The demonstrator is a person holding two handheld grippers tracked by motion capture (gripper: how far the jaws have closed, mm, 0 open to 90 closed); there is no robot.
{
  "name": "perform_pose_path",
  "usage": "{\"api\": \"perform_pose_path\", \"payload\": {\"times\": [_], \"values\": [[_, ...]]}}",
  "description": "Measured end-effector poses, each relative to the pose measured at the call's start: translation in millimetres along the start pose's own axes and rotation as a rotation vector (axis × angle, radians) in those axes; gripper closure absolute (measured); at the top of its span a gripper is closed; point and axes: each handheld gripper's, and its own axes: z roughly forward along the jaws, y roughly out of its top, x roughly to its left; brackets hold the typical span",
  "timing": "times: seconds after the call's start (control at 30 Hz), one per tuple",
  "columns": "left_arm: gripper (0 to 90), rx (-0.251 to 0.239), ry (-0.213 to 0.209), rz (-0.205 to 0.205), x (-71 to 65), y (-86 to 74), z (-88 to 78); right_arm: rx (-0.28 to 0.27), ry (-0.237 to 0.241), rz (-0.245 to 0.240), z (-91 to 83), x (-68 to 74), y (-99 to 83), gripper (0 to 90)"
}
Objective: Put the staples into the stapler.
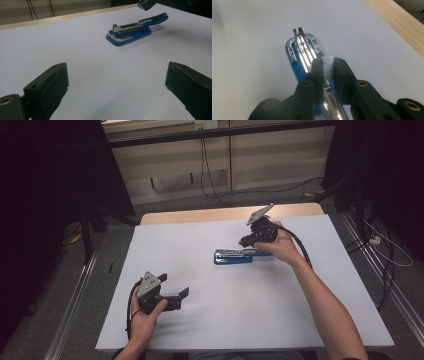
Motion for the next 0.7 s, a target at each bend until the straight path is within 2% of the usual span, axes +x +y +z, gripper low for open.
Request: {"api": "perform_pose_path", "payload": {"times": [0.7], "values": [[5.0,0.001,-0.001,0.002,0.0,-0.1,0.6,-0.028,0.009,-0.002,9.3,5.4,11.9,79.3]]}}
